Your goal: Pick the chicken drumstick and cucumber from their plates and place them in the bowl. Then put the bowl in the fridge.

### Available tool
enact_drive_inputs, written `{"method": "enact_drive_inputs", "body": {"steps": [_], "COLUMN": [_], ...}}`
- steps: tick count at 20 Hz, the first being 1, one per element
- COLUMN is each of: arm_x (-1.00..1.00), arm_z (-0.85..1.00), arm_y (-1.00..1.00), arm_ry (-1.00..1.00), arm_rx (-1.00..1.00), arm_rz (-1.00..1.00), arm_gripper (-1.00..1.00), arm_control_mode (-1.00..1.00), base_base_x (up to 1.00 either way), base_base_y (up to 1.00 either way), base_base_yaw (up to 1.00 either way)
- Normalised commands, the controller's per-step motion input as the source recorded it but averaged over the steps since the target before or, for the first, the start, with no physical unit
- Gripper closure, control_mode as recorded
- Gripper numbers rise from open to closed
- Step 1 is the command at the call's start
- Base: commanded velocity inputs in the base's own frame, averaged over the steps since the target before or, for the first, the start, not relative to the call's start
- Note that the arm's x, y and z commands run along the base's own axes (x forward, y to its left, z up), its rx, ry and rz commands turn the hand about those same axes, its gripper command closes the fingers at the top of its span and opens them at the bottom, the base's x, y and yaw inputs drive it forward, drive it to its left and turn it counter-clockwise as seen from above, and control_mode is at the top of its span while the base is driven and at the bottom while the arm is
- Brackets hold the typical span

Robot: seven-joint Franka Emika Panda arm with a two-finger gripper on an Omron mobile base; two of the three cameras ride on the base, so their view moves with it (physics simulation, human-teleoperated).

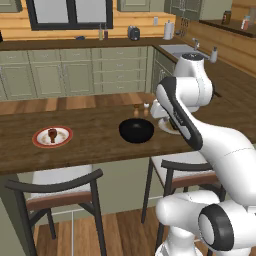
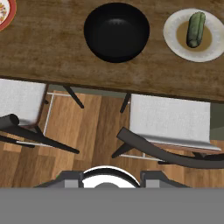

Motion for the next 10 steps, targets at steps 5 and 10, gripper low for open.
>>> {"method": "enact_drive_inputs", "body": {"steps": [5, 10], "arm_x": [0.0, 0.0], "arm_z": [0.0, 0.0], "arm_y": [0.0, 0.0], "arm_ry": [0.0, 0.0], "arm_rx": [0.0, 0.0], "arm_rz": [0.0, 0.0], "arm_gripper": [-1.0, -1.0], "arm_control_mode": [1.0, 1.0], "base_base_x": [0.0, 0.0], "base_base_y": [0.0, 0.0], "base_base_yaw": [0.0, 0.0]}}
